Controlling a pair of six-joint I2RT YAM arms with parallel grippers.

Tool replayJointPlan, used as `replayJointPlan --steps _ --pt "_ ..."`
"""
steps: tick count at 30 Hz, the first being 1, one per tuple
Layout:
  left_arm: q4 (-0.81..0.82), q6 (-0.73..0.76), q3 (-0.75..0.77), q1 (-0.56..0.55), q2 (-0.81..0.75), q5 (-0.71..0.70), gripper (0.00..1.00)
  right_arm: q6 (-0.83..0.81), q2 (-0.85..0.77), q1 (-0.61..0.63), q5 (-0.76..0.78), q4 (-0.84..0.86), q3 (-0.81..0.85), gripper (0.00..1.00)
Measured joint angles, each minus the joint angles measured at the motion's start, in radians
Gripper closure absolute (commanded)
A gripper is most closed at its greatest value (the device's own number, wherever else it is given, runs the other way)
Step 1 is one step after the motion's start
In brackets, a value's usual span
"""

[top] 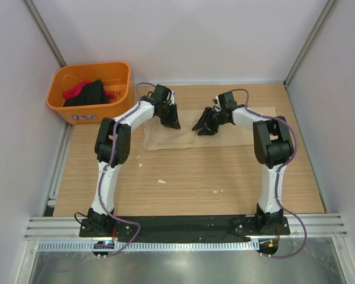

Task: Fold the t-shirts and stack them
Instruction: Fold the tshirt

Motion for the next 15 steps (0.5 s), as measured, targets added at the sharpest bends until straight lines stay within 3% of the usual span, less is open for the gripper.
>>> replayJointPlan --steps 4,8,15 --pt "0.009 -0.010 0.002 0.001 0.013 -0.002 0.83 0.002 0.033 0.000 -0.009 0.010 0.019 0.59" --pt "0.009 -0.016 0.004 0.002 0.032 -0.021 0.84 0.008 0.053 0.000 -0.019 0.026 0.021 0.86" --pt "0.002 -0.037 0.032 0.005 0.057 -0.043 0.85 -0.031 0.046 -0.013 0.028 -0.014 0.009 0.98"
